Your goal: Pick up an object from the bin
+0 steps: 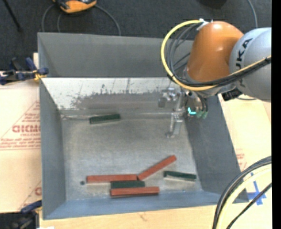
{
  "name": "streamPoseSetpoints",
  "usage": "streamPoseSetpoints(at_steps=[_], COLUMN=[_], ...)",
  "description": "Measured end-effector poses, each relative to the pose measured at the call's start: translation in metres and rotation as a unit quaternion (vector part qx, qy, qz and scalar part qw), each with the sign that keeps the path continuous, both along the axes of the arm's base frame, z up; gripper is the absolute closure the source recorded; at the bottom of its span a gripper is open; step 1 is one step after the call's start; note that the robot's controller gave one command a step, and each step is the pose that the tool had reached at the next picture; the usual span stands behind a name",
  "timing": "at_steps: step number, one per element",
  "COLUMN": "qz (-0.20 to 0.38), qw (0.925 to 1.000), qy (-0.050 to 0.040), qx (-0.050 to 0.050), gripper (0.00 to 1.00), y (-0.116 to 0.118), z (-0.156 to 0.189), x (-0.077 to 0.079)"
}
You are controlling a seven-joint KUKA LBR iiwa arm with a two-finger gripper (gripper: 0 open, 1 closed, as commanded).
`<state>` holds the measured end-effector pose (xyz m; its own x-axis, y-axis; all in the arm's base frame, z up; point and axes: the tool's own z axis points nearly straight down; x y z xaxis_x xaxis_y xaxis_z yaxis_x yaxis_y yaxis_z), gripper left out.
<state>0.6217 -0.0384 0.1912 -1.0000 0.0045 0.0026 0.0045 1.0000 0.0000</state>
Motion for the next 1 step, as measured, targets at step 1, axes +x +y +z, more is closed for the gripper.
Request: streamPoseSetpoints(at_steps=[1], qz=[0.000], qw=[1.0000], qy=[-0.0039], qx=[0.000], gripper=[0.00], y=[-0.0001], z=[0.0046], x=[0.0017])
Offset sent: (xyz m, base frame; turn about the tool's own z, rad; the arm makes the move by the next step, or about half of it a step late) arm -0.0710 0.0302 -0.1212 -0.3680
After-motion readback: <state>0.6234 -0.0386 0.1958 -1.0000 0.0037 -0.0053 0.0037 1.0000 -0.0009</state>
